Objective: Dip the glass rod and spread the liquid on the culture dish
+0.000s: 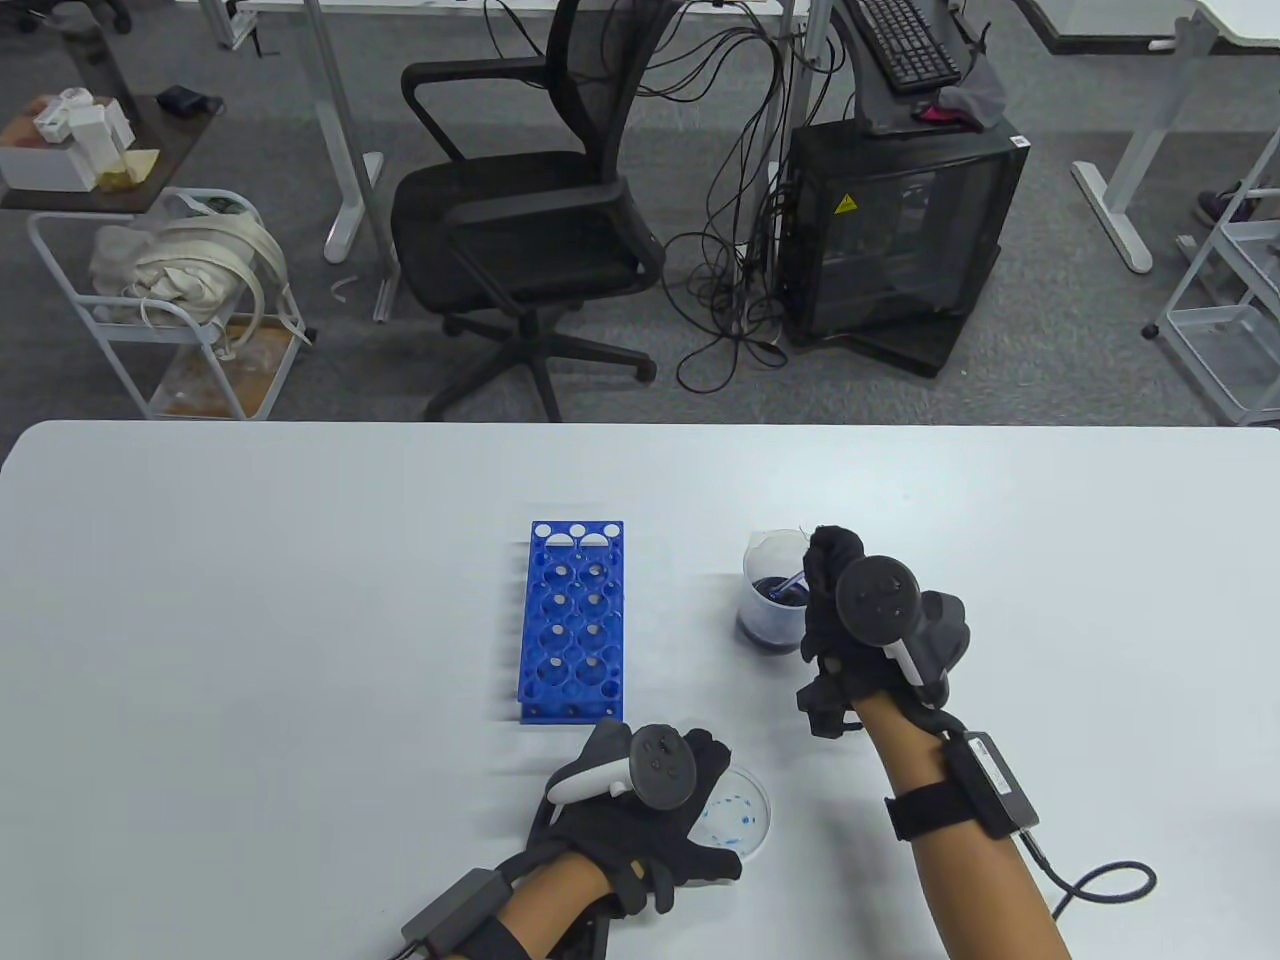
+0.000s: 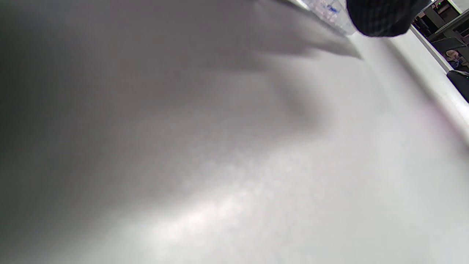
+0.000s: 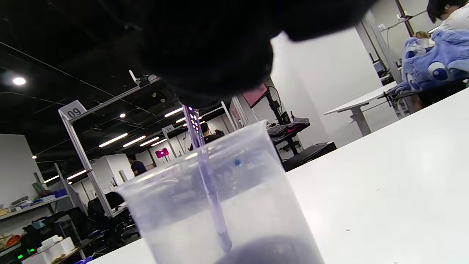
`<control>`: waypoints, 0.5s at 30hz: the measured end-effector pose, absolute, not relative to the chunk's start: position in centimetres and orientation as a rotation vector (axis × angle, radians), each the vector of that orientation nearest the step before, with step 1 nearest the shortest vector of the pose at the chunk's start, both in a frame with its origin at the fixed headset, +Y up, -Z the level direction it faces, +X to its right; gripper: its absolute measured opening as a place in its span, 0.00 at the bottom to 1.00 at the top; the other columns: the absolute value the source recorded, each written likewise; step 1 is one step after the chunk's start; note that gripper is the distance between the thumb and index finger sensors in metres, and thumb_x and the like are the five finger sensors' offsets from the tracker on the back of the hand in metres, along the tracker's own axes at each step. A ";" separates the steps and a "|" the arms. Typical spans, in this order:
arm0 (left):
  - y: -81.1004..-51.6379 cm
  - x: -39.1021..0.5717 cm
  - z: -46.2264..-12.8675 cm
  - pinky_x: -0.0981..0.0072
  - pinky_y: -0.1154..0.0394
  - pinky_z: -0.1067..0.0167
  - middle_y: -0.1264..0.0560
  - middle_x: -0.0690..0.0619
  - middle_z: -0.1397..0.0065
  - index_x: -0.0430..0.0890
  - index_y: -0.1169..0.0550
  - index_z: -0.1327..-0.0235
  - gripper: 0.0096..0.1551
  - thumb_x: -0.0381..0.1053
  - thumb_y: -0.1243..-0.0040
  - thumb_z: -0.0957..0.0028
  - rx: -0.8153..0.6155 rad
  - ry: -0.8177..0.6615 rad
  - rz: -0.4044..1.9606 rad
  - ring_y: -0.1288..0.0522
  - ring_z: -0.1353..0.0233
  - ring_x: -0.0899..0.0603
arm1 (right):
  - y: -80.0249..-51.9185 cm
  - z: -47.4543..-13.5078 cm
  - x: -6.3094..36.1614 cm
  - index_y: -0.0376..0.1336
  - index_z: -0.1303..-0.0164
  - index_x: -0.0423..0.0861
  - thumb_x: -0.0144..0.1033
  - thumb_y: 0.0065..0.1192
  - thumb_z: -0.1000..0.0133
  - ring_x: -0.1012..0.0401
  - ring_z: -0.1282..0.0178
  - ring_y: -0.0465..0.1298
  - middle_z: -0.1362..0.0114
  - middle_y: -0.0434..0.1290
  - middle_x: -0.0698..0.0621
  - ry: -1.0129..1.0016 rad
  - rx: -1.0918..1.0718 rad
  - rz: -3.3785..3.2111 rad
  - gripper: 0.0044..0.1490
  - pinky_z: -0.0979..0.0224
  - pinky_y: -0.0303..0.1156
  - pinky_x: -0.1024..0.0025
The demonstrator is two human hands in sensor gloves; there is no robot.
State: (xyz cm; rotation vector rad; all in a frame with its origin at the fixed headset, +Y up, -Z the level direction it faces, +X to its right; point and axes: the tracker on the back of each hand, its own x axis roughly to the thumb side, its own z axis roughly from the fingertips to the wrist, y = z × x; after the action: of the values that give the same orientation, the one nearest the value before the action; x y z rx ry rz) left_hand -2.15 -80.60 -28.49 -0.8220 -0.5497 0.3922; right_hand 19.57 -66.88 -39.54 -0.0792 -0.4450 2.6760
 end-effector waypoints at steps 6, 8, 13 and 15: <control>-80.6 -2.1 -28.5 0.38 0.89 0.39 0.85 0.58 0.16 0.62 0.81 0.23 0.66 0.79 0.51 0.40 -0.822 -0.550 0.392 0.88 0.24 0.45 | -63.8 -37.3 21.3 0.54 0.39 0.54 0.46 0.50 0.43 0.66 0.72 0.82 0.39 0.75 0.54 -0.600 -0.036 2.499 0.24 0.68 0.78 0.67; -80.6 -2.1 -28.5 0.38 0.89 0.39 0.85 0.58 0.16 0.62 0.81 0.23 0.66 0.79 0.51 0.40 -0.822 -0.549 0.391 0.88 0.24 0.45 | -62.4 -35.5 21.8 0.54 0.39 0.53 0.45 0.51 0.43 0.66 0.72 0.82 0.39 0.75 0.54 -0.631 0.029 2.449 0.24 0.69 0.79 0.67; -80.6 -2.1 -28.5 0.38 0.89 0.39 0.85 0.58 0.16 0.62 0.81 0.24 0.66 0.79 0.52 0.40 -0.822 -0.549 0.389 0.88 0.24 0.45 | -62.2 -28.8 21.9 0.54 0.39 0.53 0.45 0.51 0.44 0.65 0.73 0.82 0.40 0.76 0.54 -0.572 0.217 2.357 0.24 0.69 0.78 0.66; -80.6 -2.1 -28.5 0.38 0.89 0.39 0.85 0.58 0.16 0.62 0.81 0.24 0.66 0.79 0.52 0.40 -0.822 -0.549 0.389 0.88 0.24 0.45 | -63.8 -26.3 21.5 0.55 0.39 0.53 0.45 0.52 0.44 0.65 0.73 0.82 0.40 0.76 0.54 -0.543 0.284 2.363 0.24 0.69 0.78 0.66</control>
State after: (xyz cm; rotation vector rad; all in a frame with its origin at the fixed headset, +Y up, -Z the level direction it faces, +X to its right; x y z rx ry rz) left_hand -2.15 -80.55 -28.49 -0.8218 -0.5486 0.3890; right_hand 21.45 -63.80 -26.31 0.2843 -0.5432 2.3631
